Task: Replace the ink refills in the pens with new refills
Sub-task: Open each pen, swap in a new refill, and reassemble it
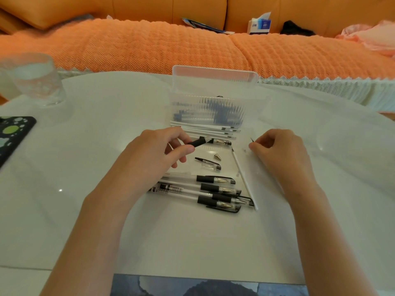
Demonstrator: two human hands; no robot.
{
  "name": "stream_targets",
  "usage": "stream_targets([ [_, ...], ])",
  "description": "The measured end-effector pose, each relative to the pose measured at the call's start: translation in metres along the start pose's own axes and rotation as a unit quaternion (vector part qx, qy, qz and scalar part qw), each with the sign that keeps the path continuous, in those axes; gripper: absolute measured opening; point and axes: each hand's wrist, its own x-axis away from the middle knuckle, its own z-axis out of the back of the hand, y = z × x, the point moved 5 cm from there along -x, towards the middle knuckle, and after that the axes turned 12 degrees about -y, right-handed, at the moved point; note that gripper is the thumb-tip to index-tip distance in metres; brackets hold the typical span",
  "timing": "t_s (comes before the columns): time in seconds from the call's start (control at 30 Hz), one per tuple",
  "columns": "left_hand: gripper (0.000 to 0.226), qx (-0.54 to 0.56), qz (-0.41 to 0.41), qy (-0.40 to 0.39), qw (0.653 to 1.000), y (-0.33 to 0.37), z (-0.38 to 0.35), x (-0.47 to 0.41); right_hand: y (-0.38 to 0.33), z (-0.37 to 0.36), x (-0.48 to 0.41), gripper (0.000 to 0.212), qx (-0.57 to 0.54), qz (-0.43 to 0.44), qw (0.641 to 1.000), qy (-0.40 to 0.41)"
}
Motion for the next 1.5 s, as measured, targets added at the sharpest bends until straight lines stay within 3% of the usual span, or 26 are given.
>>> stream_targets([
  [0.13, 0.005, -0.002, 0.001, 0.000, 1.000, 0.000, 0.001, 0.001, -0.005, 0.000, 0.000, 0.013, 0.005, 0.027, 0.999, 0.019],
  [0.23, 0.005, 0.001, 0.000, 0.001, 1.000, -0.001, 0.001, 0.001, -0.017, -0.002, -0.001, 0.008, 0.007, 0.096, 0.994, 0.048],
  [0.37, 0.004, 0.002, 0.000, -0.001, 1.000, -0.001, 0.000, 0.001, -0.033, -0.020, -0.007, 0.017, 0.048, 0.161, 0.985, 0.036],
  [0.63, 0.004, 0.006, 0.003, 0.002, 1.000, -0.002, 0.002, 0.002, -0.027, -0.032, -0.015, 0.020, 0.093, 0.151, 0.984, 0.018],
  [0.9, 0.004, 0.013, 0.005, 0.012, 1.000, -0.004, 0.004, 0.001, -0.027, -0.031, -0.015, 0.009, 0.066, 0.154, 0.986, 0.020],
  [1.17, 0.008, 0.033, 0.015, 0.052, 0.998, -0.006, 0.013, 0.001, -0.027, -0.007, -0.003, 0.009, -0.151, 0.166, 0.975, -0.001],
  [1.5, 0.009, 0.064, 0.019, 0.105, 0.992, -0.010, 0.024, 0.005, -0.026, 0.002, 0.010, 0.012, -0.205, 0.186, 0.960, -0.038],
])
